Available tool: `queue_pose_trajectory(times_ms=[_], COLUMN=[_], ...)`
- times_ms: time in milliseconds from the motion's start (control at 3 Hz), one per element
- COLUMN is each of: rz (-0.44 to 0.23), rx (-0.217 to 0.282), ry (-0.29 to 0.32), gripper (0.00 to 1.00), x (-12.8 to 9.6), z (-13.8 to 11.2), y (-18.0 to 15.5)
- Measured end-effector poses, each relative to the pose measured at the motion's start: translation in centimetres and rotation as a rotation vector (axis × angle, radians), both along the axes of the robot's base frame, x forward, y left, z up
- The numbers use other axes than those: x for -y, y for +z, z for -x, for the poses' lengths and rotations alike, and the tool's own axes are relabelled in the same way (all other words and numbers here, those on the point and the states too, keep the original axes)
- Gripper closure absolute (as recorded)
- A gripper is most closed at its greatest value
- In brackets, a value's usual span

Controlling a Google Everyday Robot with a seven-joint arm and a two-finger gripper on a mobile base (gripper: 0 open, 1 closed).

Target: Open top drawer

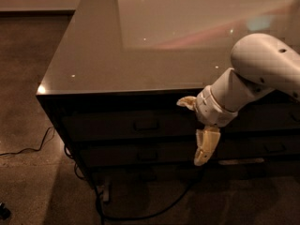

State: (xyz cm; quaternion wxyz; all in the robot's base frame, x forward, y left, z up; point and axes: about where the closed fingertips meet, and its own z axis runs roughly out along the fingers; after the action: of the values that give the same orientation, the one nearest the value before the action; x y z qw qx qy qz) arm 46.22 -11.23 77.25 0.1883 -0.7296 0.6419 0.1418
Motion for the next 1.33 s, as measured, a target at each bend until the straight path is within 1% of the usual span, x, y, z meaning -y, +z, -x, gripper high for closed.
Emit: queue_pose_trajectory(times_ms=[333, 667, 1000, 1333], rz=[0.002, -0.004, -0.046, -0.051], rx=[-0.032, -0.04, -0.045, -0.057], ry=[0.077, 0.074, 0.079, 0.059], gripper=[0.0, 0.0, 0.0, 0.0], x=[-0.2, -0.4, 0.0, 0.8], z=[-1.1, -1.8, -3.4, -5.4], y=[-3.6, -4.4, -5.6, -7.9])
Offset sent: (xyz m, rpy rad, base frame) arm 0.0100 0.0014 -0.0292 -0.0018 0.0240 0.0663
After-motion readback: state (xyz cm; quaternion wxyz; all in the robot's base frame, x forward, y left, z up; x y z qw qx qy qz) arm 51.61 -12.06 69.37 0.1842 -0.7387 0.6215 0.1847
